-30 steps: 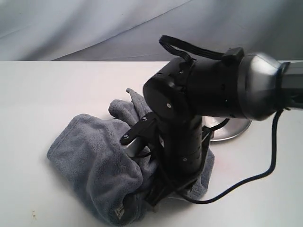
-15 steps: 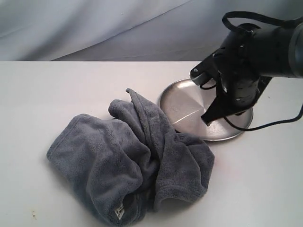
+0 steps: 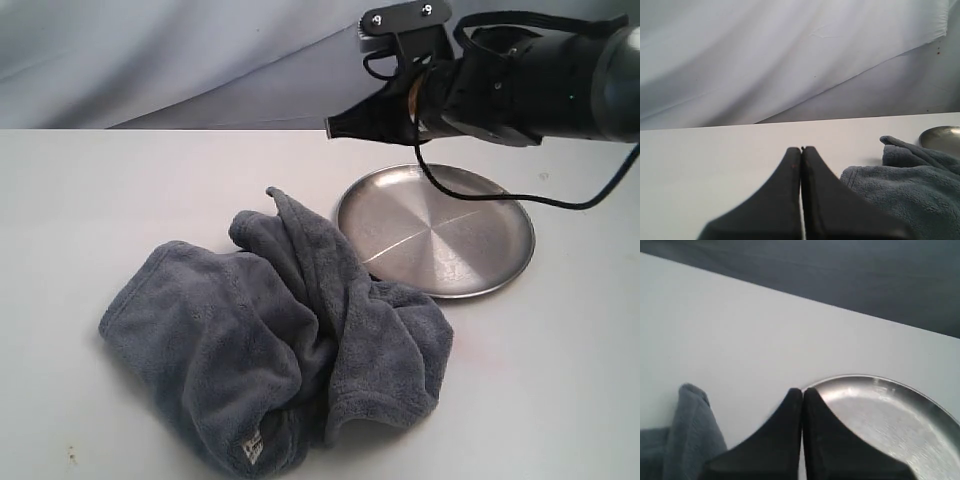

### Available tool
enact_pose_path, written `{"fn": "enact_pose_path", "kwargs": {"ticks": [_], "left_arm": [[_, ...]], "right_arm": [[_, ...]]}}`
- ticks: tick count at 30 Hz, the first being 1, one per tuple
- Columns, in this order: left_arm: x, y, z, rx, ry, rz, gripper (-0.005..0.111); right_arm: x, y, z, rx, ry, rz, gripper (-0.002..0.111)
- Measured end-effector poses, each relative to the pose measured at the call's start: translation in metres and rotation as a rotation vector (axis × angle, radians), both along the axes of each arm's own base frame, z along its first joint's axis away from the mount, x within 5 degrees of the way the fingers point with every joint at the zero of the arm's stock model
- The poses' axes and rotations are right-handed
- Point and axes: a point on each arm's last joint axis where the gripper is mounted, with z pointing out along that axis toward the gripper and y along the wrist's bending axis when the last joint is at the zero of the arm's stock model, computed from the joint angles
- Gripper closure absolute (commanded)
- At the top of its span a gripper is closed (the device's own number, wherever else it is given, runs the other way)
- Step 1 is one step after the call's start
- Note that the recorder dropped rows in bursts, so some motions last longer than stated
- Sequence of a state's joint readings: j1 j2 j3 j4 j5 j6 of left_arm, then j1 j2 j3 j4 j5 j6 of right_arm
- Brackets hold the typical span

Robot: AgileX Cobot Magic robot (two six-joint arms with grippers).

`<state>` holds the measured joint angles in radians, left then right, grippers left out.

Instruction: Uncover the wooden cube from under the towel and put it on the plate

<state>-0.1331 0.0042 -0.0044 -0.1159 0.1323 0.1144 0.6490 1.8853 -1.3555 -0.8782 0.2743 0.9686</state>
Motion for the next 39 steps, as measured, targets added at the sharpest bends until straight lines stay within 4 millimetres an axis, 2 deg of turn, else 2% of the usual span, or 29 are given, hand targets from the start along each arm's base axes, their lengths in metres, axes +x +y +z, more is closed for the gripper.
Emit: {"fn": "enact_pose_path", "kwargs": {"ticks": [6,11,15,29,39], "left_arm": [[0.000,0.000,0.000,0.000,0.000,0.000,0.107],[0.000,0.000,0.000,0.000,0.000,0.000,0.107],[0.000,0.000,0.000,0.000,0.000,0.000,0.107],[0.000,0.000,0.000,0.000,0.000,0.000,0.107],[0.000,0.000,0.000,0.000,0.000,0.000,0.107]], "right_arm": [[0.005,0.035,-0.003,0.101,0.038,0.020,0.108],[-0.004,0.063,-0.014,0.118,0.094,0.097,0.108],[-0.014,0.076,-0.023,0.117,0.169,0.158,0.108],[-0.056,0.081,-0.043,0.016,0.583,0.453,0.108],[-0.074,0.063,-0.029,-0.150,0.702,0.526,0.108]]}}
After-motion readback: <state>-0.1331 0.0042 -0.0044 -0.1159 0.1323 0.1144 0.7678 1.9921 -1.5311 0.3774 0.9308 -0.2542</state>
